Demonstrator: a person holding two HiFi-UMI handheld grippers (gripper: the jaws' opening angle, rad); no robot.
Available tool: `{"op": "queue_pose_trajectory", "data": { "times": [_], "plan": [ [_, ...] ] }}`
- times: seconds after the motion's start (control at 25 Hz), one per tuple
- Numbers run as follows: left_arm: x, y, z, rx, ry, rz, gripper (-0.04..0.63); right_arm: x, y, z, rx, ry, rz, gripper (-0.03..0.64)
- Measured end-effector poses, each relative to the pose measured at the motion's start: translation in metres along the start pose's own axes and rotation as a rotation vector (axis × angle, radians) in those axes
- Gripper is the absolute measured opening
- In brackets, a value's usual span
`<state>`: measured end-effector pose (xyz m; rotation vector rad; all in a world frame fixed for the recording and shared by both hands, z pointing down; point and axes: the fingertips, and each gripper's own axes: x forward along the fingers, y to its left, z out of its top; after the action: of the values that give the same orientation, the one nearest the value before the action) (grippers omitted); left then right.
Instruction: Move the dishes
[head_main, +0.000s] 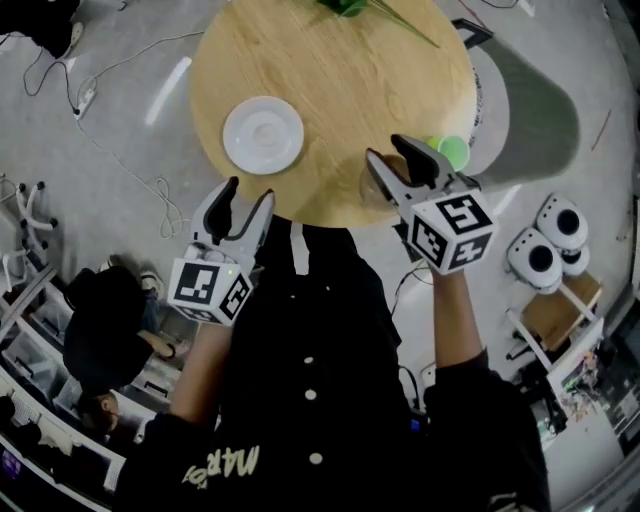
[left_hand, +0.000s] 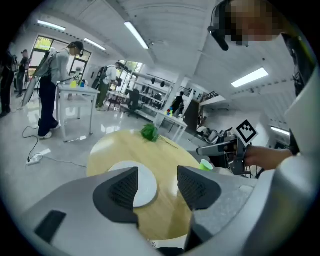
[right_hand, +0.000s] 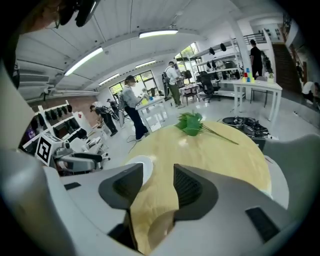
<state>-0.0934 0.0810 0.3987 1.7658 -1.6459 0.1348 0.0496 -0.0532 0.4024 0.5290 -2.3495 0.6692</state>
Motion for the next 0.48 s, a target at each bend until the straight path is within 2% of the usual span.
{"op": "queue_pose_trajectory", "data": {
  "times": [0.2, 0.32, 0.48],
  "plan": [
    [0.001, 0.041, -0.022, -0.128, 0.018, 0.077, 0.235, 0.042, 0.026, 0.012, -0.040, 0.077, 0.075, 0.204],
    [0.006, 0.065, -0.034, -0.225, 0.035, 0.085, 0.235, 0.069, 0.043, 0.013, -0.039, 0.132, 0.107, 0.211],
    [0.015, 0.086, -0.043, -0.306, 0.056, 0.072, 0.235, 0.100, 0.058, 0.009, -0.043, 0.204, 0.121, 0.229]
  ]
}}
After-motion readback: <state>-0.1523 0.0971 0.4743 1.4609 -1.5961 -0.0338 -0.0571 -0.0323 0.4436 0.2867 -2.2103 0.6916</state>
